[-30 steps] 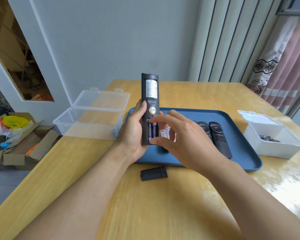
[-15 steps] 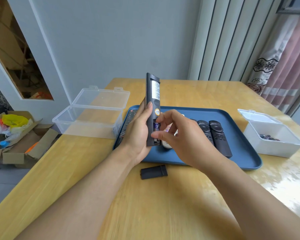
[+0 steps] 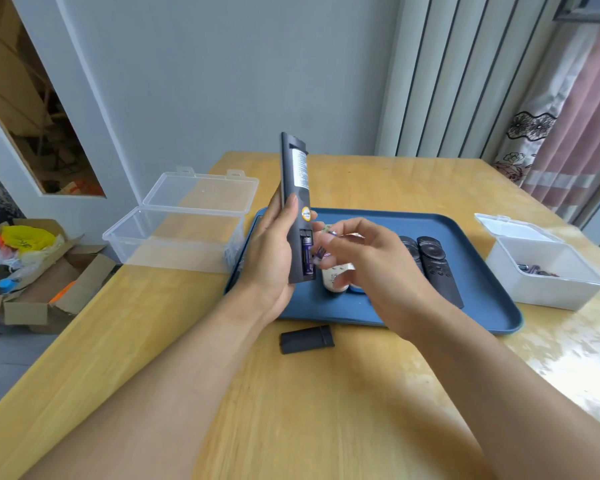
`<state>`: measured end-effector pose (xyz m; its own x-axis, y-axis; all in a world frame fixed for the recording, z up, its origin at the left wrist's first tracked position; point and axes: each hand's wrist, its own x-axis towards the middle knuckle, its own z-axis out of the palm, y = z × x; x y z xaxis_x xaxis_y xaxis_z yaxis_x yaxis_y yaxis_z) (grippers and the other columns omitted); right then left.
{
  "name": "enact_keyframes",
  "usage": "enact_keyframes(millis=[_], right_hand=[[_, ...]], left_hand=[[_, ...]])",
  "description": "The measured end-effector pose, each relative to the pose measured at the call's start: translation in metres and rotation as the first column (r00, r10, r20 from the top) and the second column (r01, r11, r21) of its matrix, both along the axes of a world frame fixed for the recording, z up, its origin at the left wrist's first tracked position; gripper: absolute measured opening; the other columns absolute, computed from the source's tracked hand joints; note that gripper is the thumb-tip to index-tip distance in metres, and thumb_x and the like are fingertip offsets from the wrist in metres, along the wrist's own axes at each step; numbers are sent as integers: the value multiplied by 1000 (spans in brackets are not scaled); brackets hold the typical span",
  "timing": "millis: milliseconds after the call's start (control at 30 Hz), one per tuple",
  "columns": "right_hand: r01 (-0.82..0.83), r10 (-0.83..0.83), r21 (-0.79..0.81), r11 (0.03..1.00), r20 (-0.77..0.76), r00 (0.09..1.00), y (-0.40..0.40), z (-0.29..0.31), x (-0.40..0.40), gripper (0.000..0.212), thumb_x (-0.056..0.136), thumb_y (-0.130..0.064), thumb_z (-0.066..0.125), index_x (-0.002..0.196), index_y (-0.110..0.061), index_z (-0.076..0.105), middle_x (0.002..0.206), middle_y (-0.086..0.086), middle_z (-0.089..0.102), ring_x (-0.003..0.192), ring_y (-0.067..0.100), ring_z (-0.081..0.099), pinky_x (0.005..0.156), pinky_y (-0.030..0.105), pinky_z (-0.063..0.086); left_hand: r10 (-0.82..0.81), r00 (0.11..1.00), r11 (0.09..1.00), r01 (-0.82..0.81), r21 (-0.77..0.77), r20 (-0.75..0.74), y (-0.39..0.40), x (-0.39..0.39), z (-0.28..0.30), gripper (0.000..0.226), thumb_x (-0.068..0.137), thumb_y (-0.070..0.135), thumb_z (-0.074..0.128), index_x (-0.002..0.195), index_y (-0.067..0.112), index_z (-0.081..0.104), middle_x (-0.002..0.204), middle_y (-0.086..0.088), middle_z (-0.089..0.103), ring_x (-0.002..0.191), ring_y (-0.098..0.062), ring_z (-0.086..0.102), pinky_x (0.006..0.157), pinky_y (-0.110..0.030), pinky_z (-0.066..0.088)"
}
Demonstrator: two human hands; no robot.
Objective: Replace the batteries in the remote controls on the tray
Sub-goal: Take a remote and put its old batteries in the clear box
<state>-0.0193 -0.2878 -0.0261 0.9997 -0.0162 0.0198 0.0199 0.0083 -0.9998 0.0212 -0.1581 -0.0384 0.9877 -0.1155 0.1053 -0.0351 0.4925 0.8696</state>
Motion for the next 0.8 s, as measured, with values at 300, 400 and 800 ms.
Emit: enact_keyframes(millis=[300, 400, 800], right_hand=[[62, 8, -394, 917, 174, 985, -2, 0, -5, 8, 95, -24, 64, 94, -24, 72, 52, -12, 43, 46, 6, 38, 49, 17, 29], [234, 69, -651, 722, 404, 912, -3, -4, -6, 17, 88, -34, 74, 104, -37, 73, 57, -11, 52, 55, -2, 50, 55, 18, 30], [266, 310, -751, 604, 529, 790, -19, -10, 2, 16, 87, -37, 74, 102, -37, 78, 104, -18, 69, 91, 13, 70, 73, 40, 55]], left_hand=[[-67, 993, 998, 67, -7, -96, 6, -1, 6, 40, 107, 40, 42, 131, 13, 58, 93, -5, 69, 75, -17, 67, 71, -29, 60], [-89, 987, 996, 87, -26, -134, 6, -1, 7, 49, 106, 42, 43, 140, 9, 53, 92, -5, 68, 73, -20, 62, 62, -29, 58], [-198, 950, 979, 178, -104, -240, 9, -1, 9, 38, 104, 44, 44, 130, 16, 53, 89, -5, 62, 63, -15, 65, 49, -23, 51]])
